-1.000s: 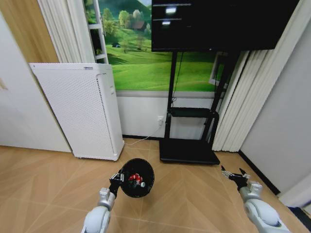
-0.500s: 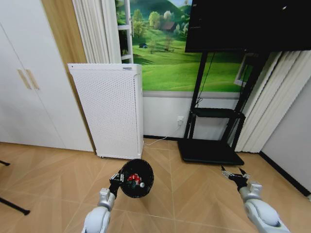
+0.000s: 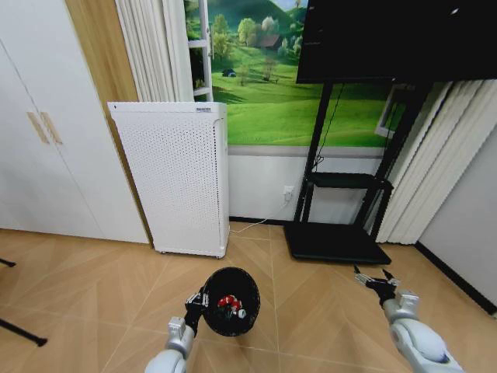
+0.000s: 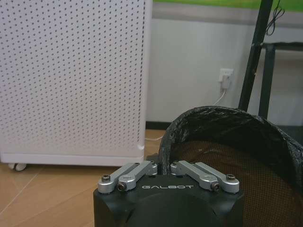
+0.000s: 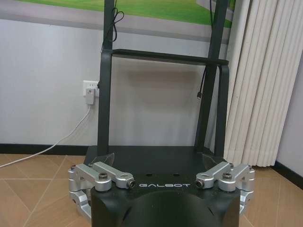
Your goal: Pick up the trash bin and place the garbage on the floor into it.
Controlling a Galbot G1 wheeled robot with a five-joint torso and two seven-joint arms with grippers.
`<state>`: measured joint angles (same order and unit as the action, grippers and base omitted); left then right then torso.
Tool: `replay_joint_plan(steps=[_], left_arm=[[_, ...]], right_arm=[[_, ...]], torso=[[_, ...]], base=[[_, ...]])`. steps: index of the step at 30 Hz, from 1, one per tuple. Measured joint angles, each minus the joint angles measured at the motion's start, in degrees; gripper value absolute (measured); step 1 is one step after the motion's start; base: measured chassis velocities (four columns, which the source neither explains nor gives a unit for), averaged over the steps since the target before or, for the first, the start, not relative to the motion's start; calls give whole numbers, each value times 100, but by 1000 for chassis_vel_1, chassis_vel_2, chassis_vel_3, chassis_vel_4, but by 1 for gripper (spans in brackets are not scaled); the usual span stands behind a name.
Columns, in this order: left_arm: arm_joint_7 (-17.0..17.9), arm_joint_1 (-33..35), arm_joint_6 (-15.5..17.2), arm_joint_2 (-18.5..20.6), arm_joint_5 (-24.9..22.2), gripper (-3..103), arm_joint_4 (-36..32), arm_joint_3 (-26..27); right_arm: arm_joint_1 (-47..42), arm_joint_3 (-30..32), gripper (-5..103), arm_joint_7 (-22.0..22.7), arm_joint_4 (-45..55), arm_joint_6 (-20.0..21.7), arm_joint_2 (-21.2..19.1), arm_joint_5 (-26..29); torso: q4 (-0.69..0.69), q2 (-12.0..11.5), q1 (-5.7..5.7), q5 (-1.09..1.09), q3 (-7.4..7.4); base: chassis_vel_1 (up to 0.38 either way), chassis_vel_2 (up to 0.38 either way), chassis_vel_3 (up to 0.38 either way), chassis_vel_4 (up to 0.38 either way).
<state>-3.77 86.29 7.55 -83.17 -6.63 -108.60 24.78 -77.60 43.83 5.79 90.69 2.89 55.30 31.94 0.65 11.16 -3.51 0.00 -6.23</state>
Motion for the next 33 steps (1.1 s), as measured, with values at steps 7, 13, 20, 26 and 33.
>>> replay_joint_plan(steps=[7, 13, 20, 26, 33], left_arm=[[120, 271, 87, 313, -16, 7, 16, 198], [160, 357, 86, 448, -193, 7, 133, 237], [180, 391, 86, 508, -243, 7, 322, 214], [181, 381, 71, 501, -250, 7, 433, 226], [181, 381, 6, 492, -237, 7, 544, 261]], right_arm=[[0, -1, 100, -1, 0, 0, 0, 0], [0, -1, 100, -1, 1, 0, 0, 0], [0, -1, 100, -1, 1, 0, 1, 0], [0, -1, 100, -1, 1, 0, 0, 0], [0, -1, 100, -2, 1, 0, 0, 0]], torso=[[-1, 0, 0, 0, 0], [1, 0, 0, 0, 0], [1, 0, 0, -1, 0], [1, 0, 0, -1, 0], [0, 0, 0, 0, 0]], base=[[0, 0, 0, 0], [0, 0, 0, 0], [0, 0, 0, 0], [0, 0, 0, 0], [0, 0, 0, 0]])
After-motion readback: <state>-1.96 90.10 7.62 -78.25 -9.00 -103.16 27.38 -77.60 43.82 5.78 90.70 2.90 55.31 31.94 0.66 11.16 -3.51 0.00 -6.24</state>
